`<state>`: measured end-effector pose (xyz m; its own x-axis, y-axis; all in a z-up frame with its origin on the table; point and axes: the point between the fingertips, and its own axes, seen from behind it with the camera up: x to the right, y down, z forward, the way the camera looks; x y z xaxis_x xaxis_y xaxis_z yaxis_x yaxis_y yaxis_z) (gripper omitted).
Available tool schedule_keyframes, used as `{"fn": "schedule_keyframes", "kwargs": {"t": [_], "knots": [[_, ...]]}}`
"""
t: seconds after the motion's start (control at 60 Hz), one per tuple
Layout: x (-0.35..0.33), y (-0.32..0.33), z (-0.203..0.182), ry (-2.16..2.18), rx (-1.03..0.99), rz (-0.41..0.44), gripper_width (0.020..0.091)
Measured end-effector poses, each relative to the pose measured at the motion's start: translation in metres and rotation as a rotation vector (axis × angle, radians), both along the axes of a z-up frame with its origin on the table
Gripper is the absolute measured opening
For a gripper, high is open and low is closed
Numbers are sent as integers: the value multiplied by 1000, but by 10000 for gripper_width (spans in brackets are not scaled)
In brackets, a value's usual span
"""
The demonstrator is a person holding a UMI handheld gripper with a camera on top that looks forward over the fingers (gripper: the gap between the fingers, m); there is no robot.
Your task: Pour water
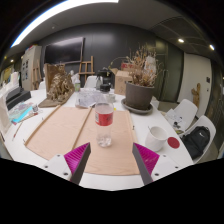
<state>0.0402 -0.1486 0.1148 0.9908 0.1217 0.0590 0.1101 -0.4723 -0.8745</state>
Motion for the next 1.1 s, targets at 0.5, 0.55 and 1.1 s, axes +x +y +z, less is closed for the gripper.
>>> {"fn": "schedule_keyframes", "kwargs": {"t": [0.5,0.55,1.1], "knots": [[-42,155,-53,38,159,-112,550],[-39,157,-54,39,169,-129,447],[-45,153,4,353,177,-152,232]]}}
